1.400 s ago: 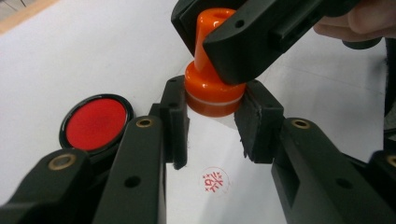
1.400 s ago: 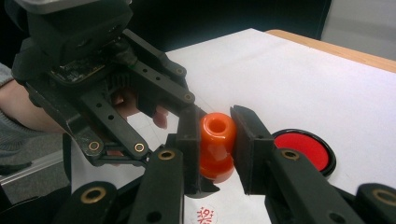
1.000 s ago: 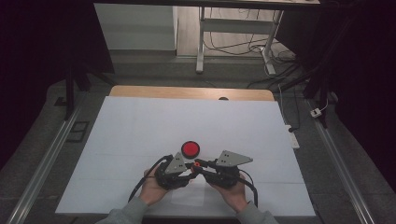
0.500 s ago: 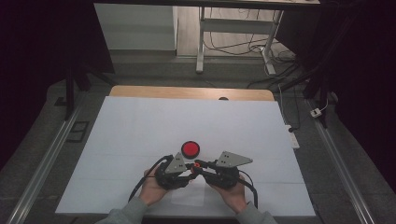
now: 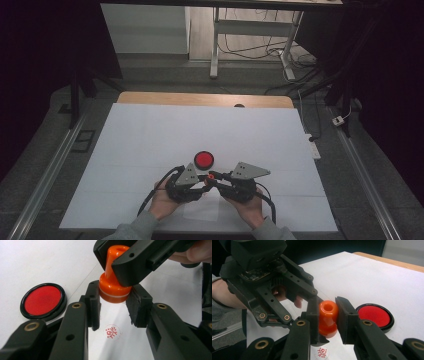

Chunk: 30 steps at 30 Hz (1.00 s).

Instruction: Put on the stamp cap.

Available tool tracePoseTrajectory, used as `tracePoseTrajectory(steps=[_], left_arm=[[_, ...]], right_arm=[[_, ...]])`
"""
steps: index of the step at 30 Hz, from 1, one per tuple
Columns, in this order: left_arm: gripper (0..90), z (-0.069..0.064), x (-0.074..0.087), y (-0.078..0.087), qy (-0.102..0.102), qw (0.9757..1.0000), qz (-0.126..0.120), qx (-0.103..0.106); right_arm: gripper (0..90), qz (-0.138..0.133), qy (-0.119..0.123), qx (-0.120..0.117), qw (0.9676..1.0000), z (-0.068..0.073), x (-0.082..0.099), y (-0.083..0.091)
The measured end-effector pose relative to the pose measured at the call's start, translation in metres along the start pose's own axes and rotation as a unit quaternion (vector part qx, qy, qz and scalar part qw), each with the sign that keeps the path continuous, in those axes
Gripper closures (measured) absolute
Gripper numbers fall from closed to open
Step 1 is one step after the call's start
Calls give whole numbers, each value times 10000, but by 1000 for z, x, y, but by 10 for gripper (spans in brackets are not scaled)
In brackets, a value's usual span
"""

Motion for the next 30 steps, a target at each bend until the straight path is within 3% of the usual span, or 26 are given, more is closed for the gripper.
tracePoseTrajectory(steps=[11, 20, 30], left_arm=[[602, 2, 0, -1, 75, 10000, 5, 8], [457, 2, 2, -2, 108, 9998, 131, 65], [373, 8, 3, 1, 178, 9997, 186, -27]], right_arm=[[724, -22, 38, 4, 10000, 0, -2, 1], [724, -66, 84, 12, 9999, 0, -4, 1], [724, -120, 90, 59, 9999, -2, -6, 6]])
Point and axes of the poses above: each handheld gripper's, and its own axes: y roughly backward along the jaws, x roughly out of its underside, z roughly to its left, the point moved 7 cm from there along -y, roughly forward along the jaws, and after that the axes turned 13 degrees about -x, right-handed, at the moved point
